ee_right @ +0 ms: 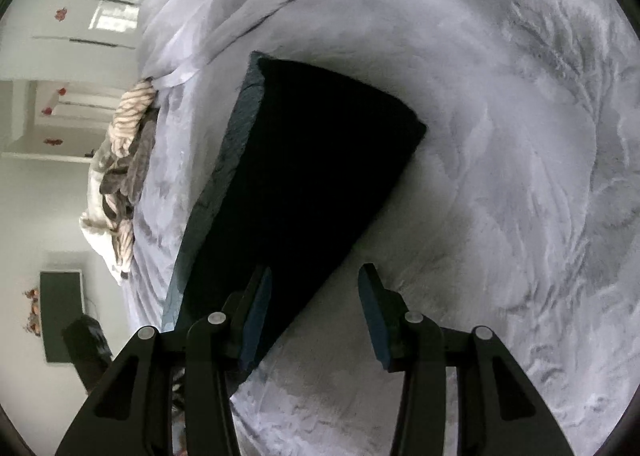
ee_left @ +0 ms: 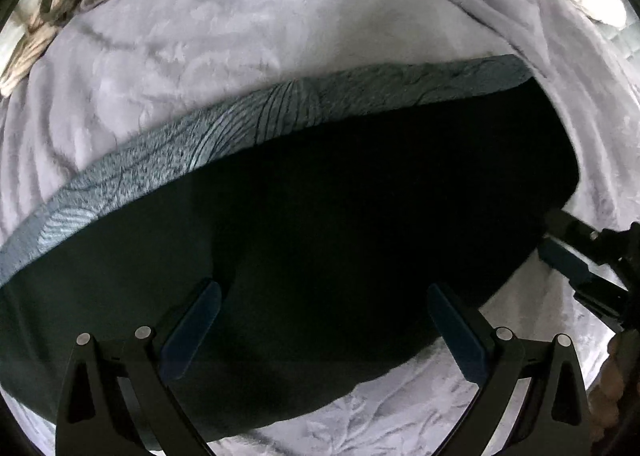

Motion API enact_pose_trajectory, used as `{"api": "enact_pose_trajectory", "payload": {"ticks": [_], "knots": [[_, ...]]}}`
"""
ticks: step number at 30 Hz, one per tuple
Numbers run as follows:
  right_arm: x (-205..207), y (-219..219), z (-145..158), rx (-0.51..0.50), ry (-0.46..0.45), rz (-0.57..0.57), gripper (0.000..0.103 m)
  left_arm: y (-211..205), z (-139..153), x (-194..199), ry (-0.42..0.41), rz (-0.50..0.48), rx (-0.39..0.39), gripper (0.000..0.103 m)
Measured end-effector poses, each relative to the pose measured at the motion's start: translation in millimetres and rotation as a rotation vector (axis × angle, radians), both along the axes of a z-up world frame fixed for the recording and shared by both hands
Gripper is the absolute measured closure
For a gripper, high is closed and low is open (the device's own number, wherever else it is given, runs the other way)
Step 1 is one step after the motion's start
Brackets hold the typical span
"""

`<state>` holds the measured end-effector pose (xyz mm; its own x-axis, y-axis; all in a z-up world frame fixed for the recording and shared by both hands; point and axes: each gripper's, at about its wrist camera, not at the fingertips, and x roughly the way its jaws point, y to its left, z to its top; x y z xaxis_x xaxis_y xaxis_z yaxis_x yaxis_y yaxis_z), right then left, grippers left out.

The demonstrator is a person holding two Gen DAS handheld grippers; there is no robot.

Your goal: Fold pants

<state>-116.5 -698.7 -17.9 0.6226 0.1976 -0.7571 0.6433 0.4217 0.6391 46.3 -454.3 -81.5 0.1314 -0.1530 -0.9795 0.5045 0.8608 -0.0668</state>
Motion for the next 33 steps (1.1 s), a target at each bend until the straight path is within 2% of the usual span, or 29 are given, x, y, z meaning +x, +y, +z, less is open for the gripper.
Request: {"api": "enact_pose_trajectory", "payload": {"ticks": [2, 4, 9, 10, 11, 12, 13, 16, 19, 21, 23, 25, 29, 31, 33], "knots": [[-3, -5, -6, 0.026, -0.038, -0.026, 0.050, 0, -2, -4, -0.013, 0.004, -0.007, 0.000], [-3, -12, -12, 0.043, -0.104, -0.058, 0.039, 0, -4, -8, -0.024, 0.003, -0.008, 0.000], [23, -25, -21, 0.100, -0.185, -0.078, 0.037, -3, -8, -5, -0.031, 0.005, -0.003, 0.000], [26, -26, -20, 0.114, -0.200, -0.077, 0.047, -3, -6, -4, -0.029, 0.008, -0.003, 0.000], [30, -27, -19, 0.129, -0.212, -0.073, 0.069, -1, -1, -13, -0.027, 0.014, -0.017, 0.000], [33, -27, -18, 0.134, -0.199, -0.065, 0.082, -2, 8, -11, -0.027, 0.018, -0.067, 0.000], [35, -26, -19, 0.133, -0.194, -0.056, 0.088, -5, 15, -10, -0.035, 0.015, -0.106, 0.000], [36, -22, -13, 0.122, -0.198, -0.037, 0.088, -23, 32, -2, -0.069, -0.052, -0.205, 0.000], [37, -21, -9, 0.109, -0.197, -0.026, 0.088, -40, 25, 15, -0.075, -0.085, -0.244, 0.000], [40, -20, -6, 0.090, -0.190, -0.011, 0.088, -41, 13, 31, -0.034, -0.040, -0.268, 0.000], [41, -19, -4, 0.081, -0.187, -0.004, 0.088, -37, -7, 47, 0.066, 0.037, -0.315, 0.000], [41, -20, -3, 0.081, -0.190, 0.004, 0.088, -34, -20, 55, 0.118, 0.052, -0.353, 0.000], [45, -22, -5, 0.065, -0.166, 0.007, 0.083, -28, -11, 55, 0.130, 0.022, -0.372, 0.000], [43, -24, -11, 0.087, -0.152, -0.010, 0.077, -19, -3, 53, 0.147, 0.062, -0.398, 0.000], [41, -26, -16, 0.103, -0.139, -0.021, 0.077, -8, 1, 48, 0.191, 0.110, -0.451, 0.000]]}}
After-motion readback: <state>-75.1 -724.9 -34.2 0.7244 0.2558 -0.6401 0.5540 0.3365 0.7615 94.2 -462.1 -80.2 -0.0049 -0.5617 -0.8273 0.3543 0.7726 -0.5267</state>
